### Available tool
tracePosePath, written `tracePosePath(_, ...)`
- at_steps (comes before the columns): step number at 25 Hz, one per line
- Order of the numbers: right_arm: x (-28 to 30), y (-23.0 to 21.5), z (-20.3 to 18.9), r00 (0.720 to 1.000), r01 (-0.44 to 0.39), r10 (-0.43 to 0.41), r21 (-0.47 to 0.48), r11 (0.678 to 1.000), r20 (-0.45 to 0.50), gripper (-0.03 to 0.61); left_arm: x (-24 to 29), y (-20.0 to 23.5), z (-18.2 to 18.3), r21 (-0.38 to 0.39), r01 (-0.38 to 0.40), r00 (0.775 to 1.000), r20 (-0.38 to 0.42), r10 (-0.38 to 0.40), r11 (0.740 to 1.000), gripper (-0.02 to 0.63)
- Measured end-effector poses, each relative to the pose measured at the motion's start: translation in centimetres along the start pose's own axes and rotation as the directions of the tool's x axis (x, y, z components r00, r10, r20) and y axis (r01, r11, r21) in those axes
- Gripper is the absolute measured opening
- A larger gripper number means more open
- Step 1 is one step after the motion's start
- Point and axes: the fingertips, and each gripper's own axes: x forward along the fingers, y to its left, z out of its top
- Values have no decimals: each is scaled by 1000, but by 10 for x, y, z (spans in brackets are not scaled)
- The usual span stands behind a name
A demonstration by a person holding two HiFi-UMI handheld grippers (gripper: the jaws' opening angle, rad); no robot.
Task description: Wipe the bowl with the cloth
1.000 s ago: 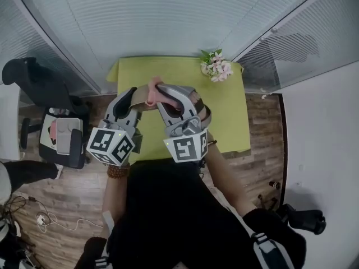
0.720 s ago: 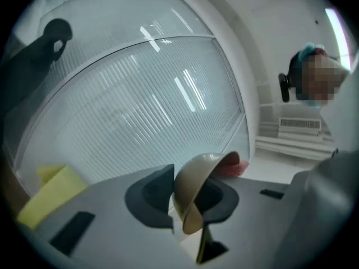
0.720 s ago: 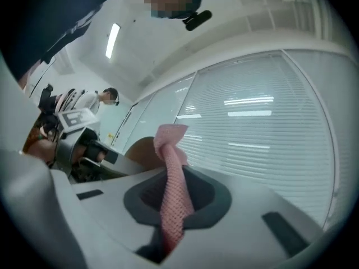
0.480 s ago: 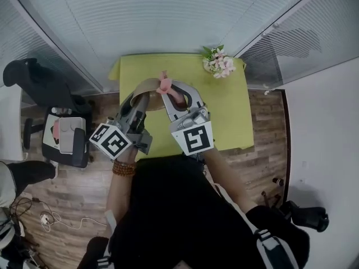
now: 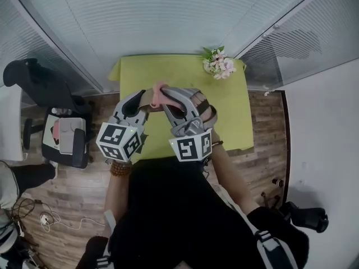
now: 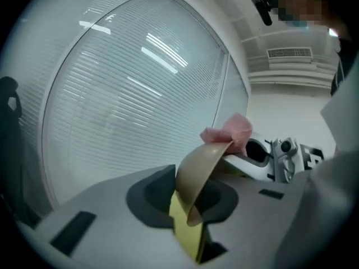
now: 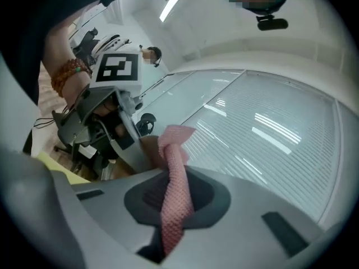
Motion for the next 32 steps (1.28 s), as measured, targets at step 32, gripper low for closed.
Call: tracePosePath(32, 6, 5, -31, 999, -4, 19, 397, 918, -35, 17, 2, 12, -7, -142, -82, 996, 5, 84, 986, 64)
